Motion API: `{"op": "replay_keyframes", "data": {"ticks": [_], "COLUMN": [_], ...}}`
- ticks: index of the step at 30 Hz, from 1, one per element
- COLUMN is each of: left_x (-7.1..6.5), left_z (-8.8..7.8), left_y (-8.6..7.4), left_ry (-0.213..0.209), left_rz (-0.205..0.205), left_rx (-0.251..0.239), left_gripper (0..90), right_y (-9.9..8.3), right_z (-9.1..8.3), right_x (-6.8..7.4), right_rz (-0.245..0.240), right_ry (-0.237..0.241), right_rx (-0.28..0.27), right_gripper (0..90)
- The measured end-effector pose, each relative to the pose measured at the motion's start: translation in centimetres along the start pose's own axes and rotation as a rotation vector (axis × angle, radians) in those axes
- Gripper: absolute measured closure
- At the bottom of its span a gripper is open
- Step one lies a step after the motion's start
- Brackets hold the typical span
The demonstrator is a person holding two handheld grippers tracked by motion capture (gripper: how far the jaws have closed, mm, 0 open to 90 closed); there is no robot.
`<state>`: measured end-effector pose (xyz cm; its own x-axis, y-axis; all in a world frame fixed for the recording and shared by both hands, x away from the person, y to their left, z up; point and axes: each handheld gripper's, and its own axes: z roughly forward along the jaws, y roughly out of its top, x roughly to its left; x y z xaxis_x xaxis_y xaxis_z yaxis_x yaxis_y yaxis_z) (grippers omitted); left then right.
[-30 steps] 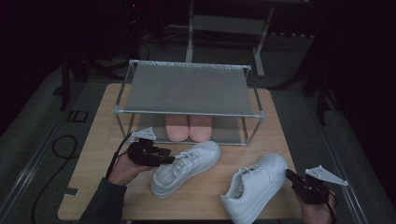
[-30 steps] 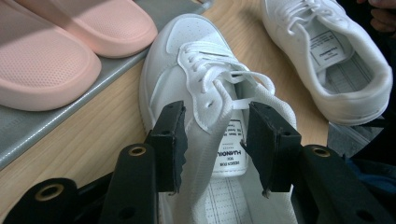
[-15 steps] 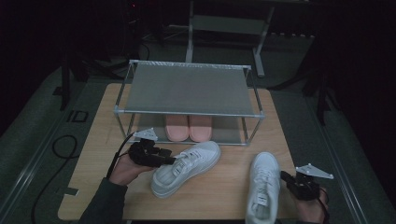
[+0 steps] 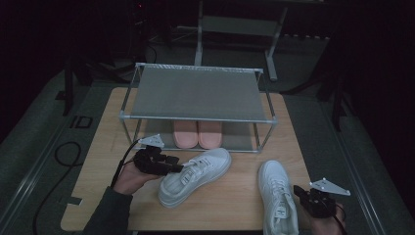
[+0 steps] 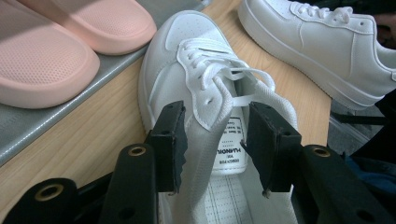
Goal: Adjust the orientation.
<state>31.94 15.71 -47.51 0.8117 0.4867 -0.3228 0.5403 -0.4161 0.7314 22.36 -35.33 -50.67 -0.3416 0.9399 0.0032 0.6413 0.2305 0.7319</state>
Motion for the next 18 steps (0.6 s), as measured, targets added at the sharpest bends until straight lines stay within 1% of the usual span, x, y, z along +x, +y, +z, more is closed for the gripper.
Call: {"op": "replay_keyframes", "data": {"ticks": [7,9,10,14,16,18], "left_x": [0.0,0.0,0.0,0.1,0.0,0.0], "left_z": [0.0,0.0,0.0,0.2,0.2,0.2], "left_y": [0.0,0.0,0.0,0.0,0.0,0.0], "left_ry": [0.002,0.001,0.001,-0.001,-0.001,-0.001], "left_rz": [0.0,0.002,0.0,0.0,0.0,0.001], "left_rx": [0.001,0.0,0.0,0.006,0.006,0.005], "left_gripper": [57.1,57.1,57.0,57.0,57.1,57.1], "right_y": [-1.4,-1.6,-1.6,-1.3,-1.1,-0.9], "right_z": [-0.6,-0.6,-0.6,-0.5,-0.3,0.0], "right_x": [0.3,0.4,0.6,1.1,1.4,2.0], "right_rz": [-0.012,-0.019,-0.025,-0.057,-0.064,-0.077], "right_ry": [0.014,0.027,0.043,0.038,0.059,0.073], "right_rx": [0.024,0.035,0.046,0.069,0.065,0.063], "right_gripper": [90.0,90.0,90.0,90.0,90.0,90.0]}}
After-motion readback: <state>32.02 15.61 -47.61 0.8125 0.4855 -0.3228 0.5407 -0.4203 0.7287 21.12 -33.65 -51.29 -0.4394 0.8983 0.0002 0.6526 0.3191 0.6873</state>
